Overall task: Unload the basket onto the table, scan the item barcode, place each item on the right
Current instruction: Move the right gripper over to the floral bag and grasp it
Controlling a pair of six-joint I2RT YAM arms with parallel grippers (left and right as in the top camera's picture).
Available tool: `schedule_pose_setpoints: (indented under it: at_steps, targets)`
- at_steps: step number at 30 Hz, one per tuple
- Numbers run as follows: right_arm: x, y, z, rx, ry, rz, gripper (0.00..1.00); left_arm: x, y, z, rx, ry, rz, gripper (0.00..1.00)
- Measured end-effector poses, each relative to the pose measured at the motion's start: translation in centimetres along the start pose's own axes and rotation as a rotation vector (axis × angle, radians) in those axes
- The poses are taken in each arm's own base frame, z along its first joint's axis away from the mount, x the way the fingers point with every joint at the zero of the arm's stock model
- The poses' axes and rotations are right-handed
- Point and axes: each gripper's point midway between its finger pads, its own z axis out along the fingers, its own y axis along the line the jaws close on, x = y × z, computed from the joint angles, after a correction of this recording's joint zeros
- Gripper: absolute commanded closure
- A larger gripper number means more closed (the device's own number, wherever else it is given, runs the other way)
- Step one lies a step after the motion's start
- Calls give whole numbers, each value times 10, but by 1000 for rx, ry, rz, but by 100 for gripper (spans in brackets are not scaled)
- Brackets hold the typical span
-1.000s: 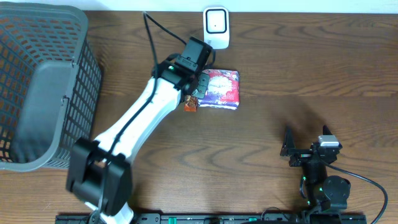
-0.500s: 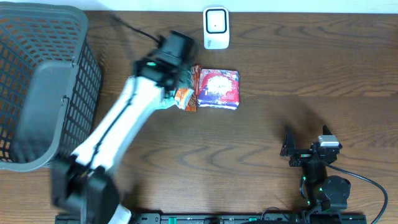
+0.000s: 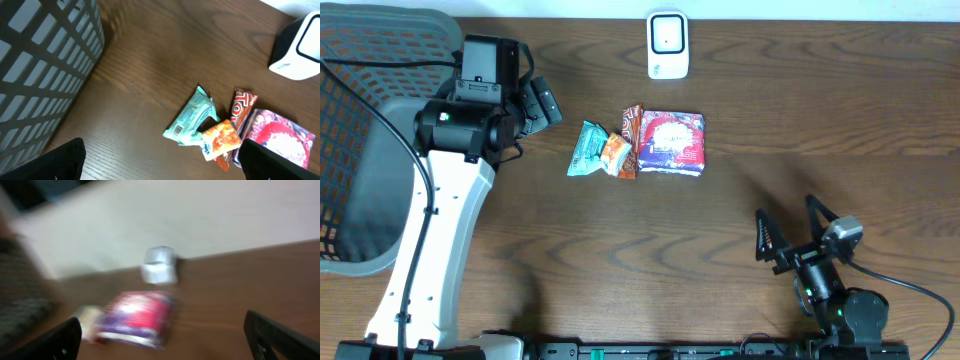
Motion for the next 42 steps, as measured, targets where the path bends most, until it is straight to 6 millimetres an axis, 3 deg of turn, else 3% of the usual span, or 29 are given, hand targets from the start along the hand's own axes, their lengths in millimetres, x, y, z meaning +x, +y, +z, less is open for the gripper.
schedule_pose_setpoints:
  at_steps: [2, 5, 7, 11, 17, 22, 25, 31, 32, 35, 36, 42]
  targets:
    - [-26, 23, -2, -111, -92, 32, 1, 0, 0, 0, 2, 2, 0, 2]
    - [-80, 62, -21, -278, -306, -24, 1, 1, -2, 0, 9, 5, 0, 2]
    - [-101, 75, -30, -315, -367, -33, 1, 1, -2, 0, 10, 6, 1, 2]
    - [-116, 76, -19, -254, -264, -16, 1, 1, -2, 0, 13, 8, 1, 2]
    - [-124, 67, 20, -89, 144, -46, 1, 1, -3, 0, 16, 8, 1, 2]
    - [-99, 43, 49, 6, 539, -5, 1, 2, -3, 0, 16, 9, 1, 2]
    - [-74, 28, 67, 30, 727, 64, 1, 2, -3, 0, 16, 9, 0, 2]
    - [-20, 3, 90, 31, 947, 184, 1, 2, -3, 0, 16, 9, 1, 2]
    - [-11, -2, 93, 36, 971, 197, 9, 2, -3, 0, 16, 9, 1, 2]
    - [11, -15, 107, 38, 1011, 227, 49, 2, -3, 0, 16, 9, 1, 2]
    - [17, -18, 111, 40, 1022, 241, 50, 2, -3, 0, 16, 9, 1, 2]
    - [72, -26, 122, 107, 1265, 399, 19, 2, -3, 0, 16, 9, 1, 2]
